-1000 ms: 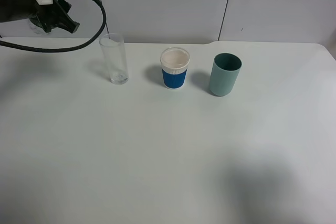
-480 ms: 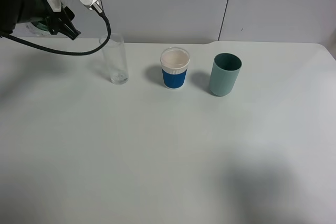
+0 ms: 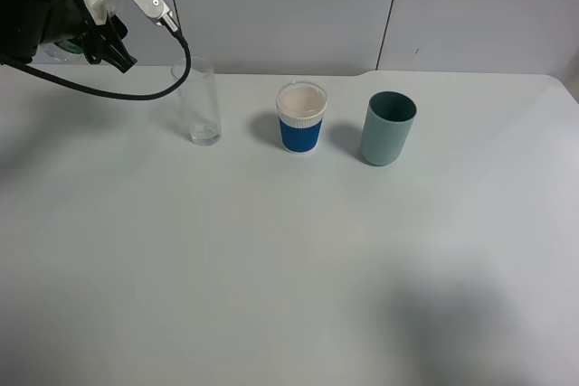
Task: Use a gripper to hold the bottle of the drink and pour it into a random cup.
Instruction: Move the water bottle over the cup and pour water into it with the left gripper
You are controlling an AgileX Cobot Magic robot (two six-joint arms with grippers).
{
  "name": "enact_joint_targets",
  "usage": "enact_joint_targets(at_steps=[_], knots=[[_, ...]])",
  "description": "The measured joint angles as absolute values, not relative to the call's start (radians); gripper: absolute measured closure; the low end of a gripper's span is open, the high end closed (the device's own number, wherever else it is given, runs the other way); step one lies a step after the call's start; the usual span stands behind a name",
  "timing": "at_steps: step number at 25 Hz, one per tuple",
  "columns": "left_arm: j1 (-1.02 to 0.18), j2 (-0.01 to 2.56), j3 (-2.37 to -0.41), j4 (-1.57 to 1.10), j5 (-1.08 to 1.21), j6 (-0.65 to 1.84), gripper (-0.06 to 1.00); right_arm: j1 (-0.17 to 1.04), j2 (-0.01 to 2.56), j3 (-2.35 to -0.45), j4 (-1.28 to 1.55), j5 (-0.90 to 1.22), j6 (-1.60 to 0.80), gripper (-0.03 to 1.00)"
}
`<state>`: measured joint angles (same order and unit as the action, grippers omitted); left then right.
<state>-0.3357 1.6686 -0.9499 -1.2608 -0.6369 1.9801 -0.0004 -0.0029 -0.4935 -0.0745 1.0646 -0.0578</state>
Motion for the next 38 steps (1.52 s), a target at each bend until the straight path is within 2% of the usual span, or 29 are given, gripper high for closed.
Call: enact_joint_targets(at_steps=[12, 38], knots=[[-0.378, 1.735, -0.96, -1.312, -0.681, 2.18, 0.4, 0.0, -0.003, -0.494, -0.075, 1.065, -0.058, 0.23], [-0.386, 1.824, -0.973, -1.24, -0.758, 2.263, 0.4, 0.0, -0.003, -0.494, -0.075, 1.065, -0.058, 0.23]])
